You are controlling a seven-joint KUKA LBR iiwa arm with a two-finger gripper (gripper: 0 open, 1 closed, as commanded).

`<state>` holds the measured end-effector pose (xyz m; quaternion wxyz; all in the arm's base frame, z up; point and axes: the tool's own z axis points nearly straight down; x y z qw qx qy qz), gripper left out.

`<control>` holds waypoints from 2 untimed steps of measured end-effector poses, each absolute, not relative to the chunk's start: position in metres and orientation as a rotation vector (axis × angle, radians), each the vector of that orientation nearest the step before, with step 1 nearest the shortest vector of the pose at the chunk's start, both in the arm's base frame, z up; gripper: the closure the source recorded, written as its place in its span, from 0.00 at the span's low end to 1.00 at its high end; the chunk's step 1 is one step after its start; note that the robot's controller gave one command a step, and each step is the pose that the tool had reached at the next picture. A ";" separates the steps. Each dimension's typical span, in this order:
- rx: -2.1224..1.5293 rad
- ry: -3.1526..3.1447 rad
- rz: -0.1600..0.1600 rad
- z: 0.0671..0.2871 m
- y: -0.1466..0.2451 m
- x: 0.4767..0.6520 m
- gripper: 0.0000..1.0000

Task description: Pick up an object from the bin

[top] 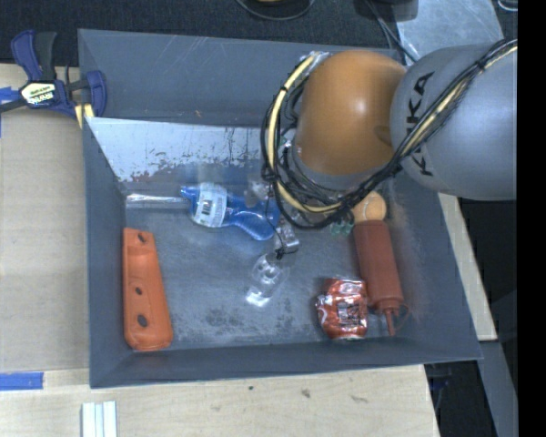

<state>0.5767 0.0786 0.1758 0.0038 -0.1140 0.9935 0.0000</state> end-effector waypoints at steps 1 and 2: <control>-0.796 3.036 0.002 0.165 0.083 0.605 0.00; -0.575 3.082 0.002 0.138 0.078 0.610 0.00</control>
Offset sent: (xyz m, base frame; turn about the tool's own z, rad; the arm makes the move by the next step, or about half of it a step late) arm 0.0355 -0.0032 -0.0546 0.1139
